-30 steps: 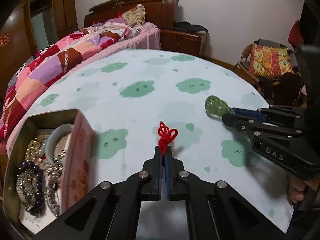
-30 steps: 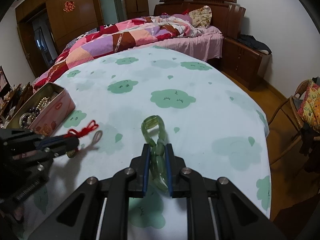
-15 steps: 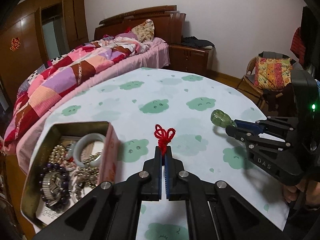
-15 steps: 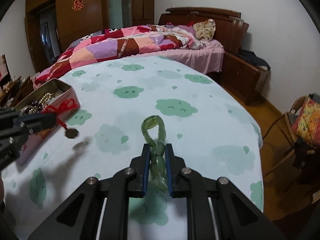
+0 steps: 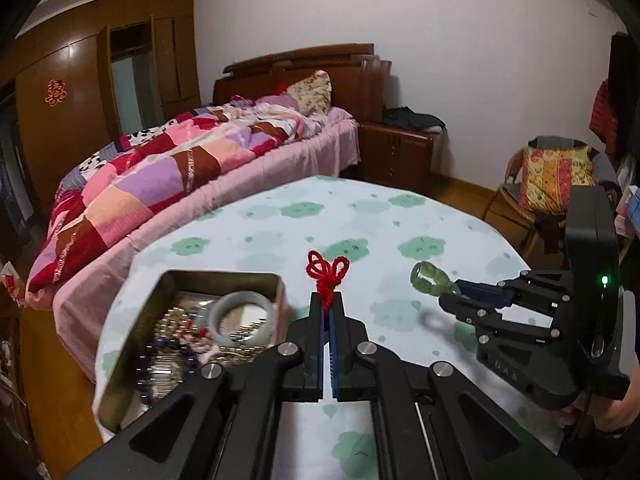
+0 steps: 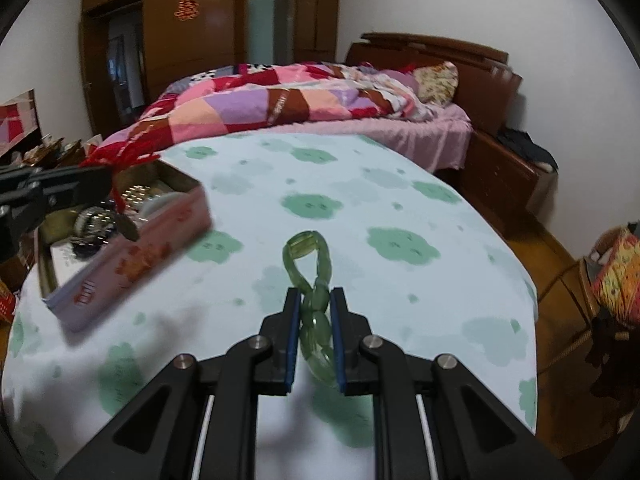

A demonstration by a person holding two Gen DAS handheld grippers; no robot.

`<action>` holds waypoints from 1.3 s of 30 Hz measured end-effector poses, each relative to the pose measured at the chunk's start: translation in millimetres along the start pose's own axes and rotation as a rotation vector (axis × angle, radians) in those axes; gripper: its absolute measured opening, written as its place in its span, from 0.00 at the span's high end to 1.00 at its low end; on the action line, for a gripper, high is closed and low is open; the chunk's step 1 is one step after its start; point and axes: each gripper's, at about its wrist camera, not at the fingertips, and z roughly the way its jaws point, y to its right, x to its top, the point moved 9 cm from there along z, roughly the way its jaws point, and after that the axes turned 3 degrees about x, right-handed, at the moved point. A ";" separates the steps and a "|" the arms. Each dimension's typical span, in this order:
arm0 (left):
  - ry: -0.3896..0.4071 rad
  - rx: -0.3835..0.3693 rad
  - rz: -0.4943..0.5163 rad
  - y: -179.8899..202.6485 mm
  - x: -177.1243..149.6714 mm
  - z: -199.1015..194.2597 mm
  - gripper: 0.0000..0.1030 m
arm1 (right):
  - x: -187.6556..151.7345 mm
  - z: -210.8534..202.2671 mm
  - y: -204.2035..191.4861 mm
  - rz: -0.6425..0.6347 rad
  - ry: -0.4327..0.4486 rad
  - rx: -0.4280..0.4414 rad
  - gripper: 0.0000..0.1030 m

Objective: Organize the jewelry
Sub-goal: 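Carry the green jade bangle and red knot into the tin with both grippers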

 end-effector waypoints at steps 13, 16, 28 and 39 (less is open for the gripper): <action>0.012 0.126 -0.074 -66.4 -1.7 -18.0 0.99 | 43.6 -4.7 -72.3 -0.110 0.056 0.113 0.84; 0.007 0.149 -0.095 -81.0 -5.7 -19.3 0.99 | 51.2 -2.3 -93.7 -0.140 0.062 0.148 0.84; -0.050 0.205 -0.156 -120.0 -31.5 -7.3 0.99 | 57.6 15.1 -152.0 -0.226 0.044 0.235 0.84; -0.119 0.212 -0.184 -131.5 -57.6 14.0 0.99 | 40.8 37.7 -173.6 -0.256 -0.030 0.274 0.84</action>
